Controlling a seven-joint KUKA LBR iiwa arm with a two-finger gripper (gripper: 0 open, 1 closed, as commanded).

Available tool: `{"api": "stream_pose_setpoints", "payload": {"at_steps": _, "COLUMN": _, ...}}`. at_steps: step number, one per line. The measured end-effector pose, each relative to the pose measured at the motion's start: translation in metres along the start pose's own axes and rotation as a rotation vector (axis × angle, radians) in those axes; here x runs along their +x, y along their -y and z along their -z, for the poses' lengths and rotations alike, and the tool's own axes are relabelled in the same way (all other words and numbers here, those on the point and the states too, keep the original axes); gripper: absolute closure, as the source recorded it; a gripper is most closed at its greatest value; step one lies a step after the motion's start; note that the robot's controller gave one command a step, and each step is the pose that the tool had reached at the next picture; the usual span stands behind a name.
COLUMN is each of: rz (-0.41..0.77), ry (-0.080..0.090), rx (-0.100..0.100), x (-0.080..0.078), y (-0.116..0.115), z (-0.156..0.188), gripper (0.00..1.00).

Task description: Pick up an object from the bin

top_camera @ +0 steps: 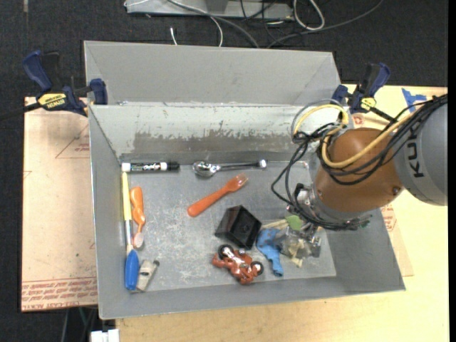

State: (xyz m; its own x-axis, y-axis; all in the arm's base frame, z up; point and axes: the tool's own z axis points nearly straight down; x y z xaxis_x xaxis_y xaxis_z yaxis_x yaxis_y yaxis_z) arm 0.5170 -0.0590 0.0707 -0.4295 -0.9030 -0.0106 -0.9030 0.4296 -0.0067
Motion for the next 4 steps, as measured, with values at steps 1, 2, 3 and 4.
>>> {"api": "stream_pose_setpoints", "payload": {"at_steps": 1, "rz": 0.0, "ry": 0.0, "rx": 0.0, "x": 0.0, "y": 0.0, "z": 0.0, "gripper": 1.0}}
{"api": "stream_pose_setpoints", "payload": {"at_steps": 2, "rz": -0.002, "ry": 0.0, "rx": -0.003, "x": 0.0, "y": -0.001, "z": 0.008, "gripper": 1.0}}
{"api": "stream_pose_setpoints", "payload": {"at_steps": 3, "rz": -0.004, "ry": 0.002, "rx": -0.002, "x": -0.001, "y": -0.001, "z": 0.033, "gripper": 1.0}}
{"api": "stream_pose_setpoints", "payload": {"at_steps": 4, "rz": -0.006, "ry": 0.003, "rx": -0.003, "x": -0.002, "y": -0.001, "z": 0.048, "gripper": 1.0}}
